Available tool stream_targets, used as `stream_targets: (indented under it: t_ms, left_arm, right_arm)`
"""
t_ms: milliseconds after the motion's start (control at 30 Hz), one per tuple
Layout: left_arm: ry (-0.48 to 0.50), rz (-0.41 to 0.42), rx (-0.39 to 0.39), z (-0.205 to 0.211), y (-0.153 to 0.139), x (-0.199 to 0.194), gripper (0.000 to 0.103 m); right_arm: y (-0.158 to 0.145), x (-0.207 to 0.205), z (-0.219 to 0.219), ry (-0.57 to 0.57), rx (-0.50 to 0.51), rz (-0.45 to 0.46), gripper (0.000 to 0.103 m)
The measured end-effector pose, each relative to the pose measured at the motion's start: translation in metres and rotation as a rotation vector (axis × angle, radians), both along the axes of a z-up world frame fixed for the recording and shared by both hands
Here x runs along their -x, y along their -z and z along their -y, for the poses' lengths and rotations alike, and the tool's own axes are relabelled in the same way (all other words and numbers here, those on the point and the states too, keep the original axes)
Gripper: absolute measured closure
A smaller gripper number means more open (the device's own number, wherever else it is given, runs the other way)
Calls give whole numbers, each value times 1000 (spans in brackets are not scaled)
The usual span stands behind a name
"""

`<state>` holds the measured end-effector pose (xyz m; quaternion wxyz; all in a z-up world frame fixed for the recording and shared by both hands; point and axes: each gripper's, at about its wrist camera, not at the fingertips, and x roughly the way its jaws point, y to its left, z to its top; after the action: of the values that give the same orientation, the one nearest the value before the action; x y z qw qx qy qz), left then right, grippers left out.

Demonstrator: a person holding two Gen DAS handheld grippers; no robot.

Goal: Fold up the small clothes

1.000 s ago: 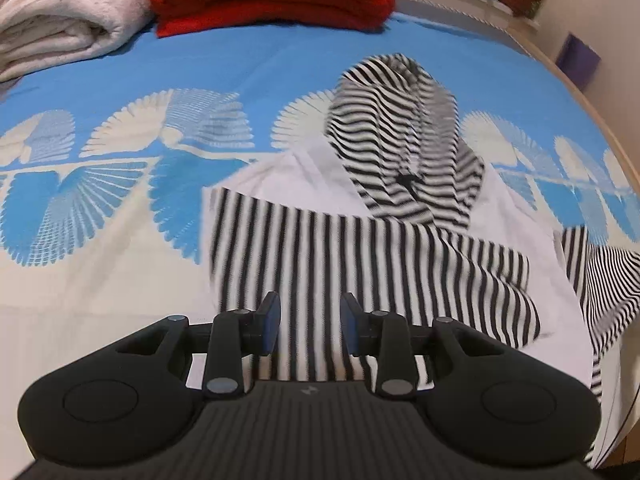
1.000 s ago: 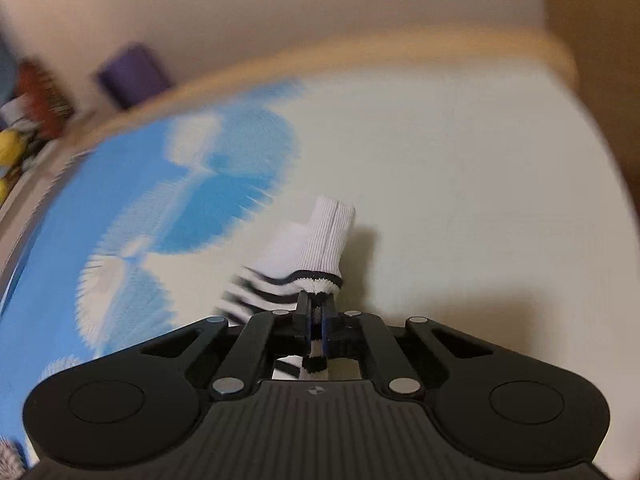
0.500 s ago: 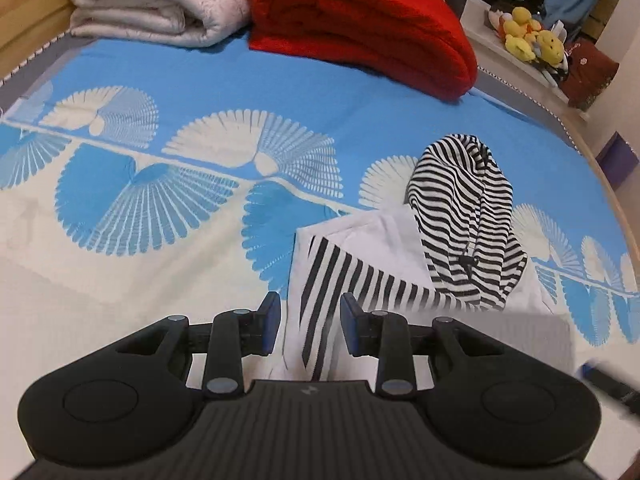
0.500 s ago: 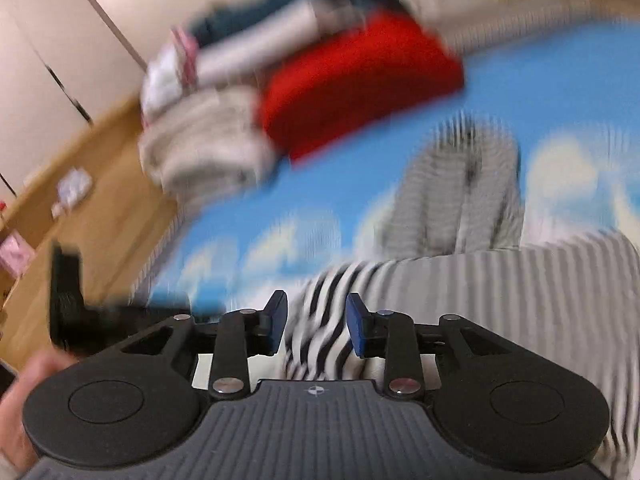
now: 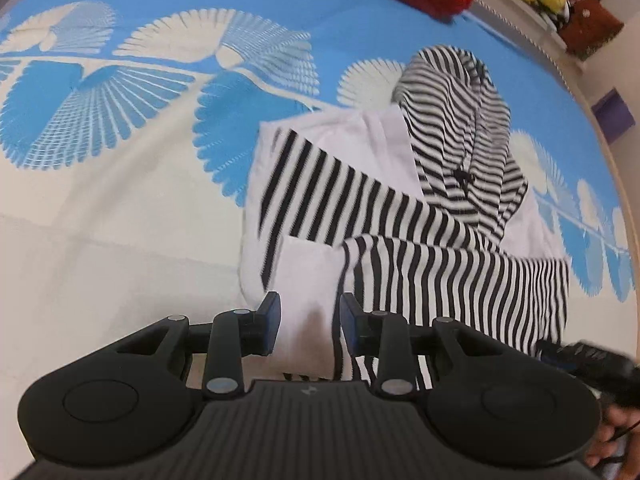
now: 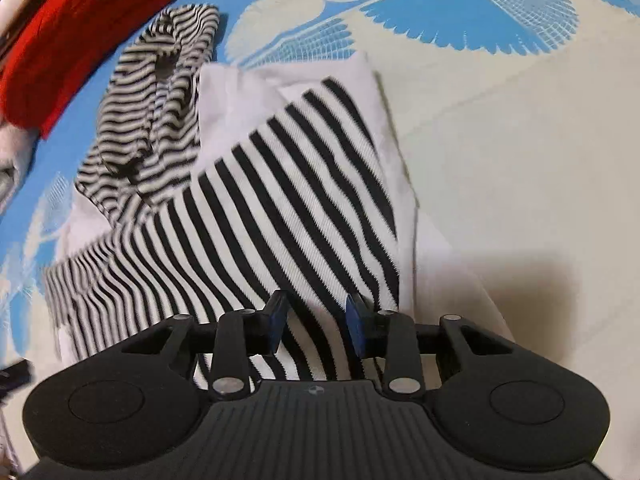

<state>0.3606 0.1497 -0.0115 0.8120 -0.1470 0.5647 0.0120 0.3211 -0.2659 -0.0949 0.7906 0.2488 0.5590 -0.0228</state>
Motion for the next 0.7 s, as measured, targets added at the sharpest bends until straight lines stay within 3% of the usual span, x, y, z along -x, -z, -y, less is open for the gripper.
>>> stream_targets:
  t_ms: [100, 233, 333, 500, 700]
  left_arm:
    - [24, -12, -5, 8, 7, -3, 67]
    - [27, -68, -4, 14, 31, -6, 67]
    - [11, -130, -9, 14, 53, -2, 67]
    - [11, -72, -69, 21, 32, 1, 67]
    - [80, 23, -161, 40, 6, 3, 67]
  right_arm:
    - [-13, 6, 9, 3, 17, 55, 61]
    - [14, -7, 28, 30, 27, -16, 63]
    - [5, -4, 28, 21, 29, 0, 63]
    - [-15, -4, 16, -18, 36, 71, 61]
    - [-39, -9, -9, -115, 107, 170, 61]
